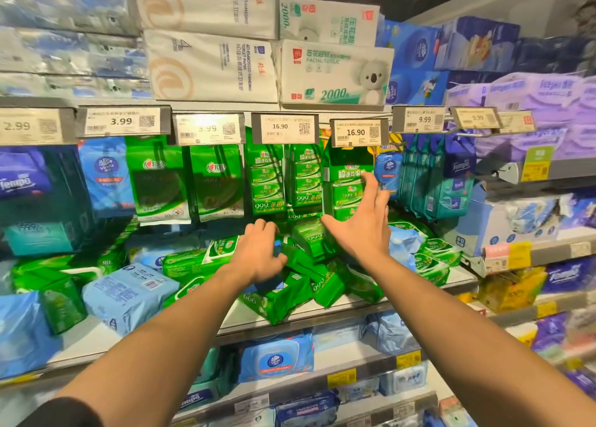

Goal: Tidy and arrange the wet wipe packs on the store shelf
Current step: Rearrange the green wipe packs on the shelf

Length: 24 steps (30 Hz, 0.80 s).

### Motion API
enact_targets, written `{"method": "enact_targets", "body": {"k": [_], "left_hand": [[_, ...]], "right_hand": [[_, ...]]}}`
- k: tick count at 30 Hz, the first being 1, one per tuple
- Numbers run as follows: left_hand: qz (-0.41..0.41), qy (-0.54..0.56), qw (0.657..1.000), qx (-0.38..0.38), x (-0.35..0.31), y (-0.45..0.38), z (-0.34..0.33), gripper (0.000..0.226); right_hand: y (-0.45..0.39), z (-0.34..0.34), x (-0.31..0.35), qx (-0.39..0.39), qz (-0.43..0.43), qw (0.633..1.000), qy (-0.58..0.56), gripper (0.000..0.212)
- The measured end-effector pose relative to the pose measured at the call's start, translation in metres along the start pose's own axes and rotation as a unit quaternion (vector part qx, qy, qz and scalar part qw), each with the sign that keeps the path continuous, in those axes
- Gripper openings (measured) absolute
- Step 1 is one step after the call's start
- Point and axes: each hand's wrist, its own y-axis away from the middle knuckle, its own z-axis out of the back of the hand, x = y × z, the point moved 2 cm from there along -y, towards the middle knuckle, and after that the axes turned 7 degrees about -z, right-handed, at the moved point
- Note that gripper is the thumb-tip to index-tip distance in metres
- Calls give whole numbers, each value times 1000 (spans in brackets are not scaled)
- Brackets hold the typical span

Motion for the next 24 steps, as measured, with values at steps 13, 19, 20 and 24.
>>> {"method": "enact_targets", "body": {"k": [13,19,20,24], "left_hand": [[36,-6,999,1,21,-2,-1,49],[27,-30,999,24,20,-5,-1,48],[22,-41,998,32,18,-5,-2,47],[4,-41,998,37,8,-7,-3,48]], "right_hand": [[-10,-36,-6,31,-13,999,-20,104],[10,-20,-14,-15,-7,999,-52,98],[13,-16,-15,-18,-7,999,-50,97],[20,5,-11,-39,1,998,-45,98]]}}
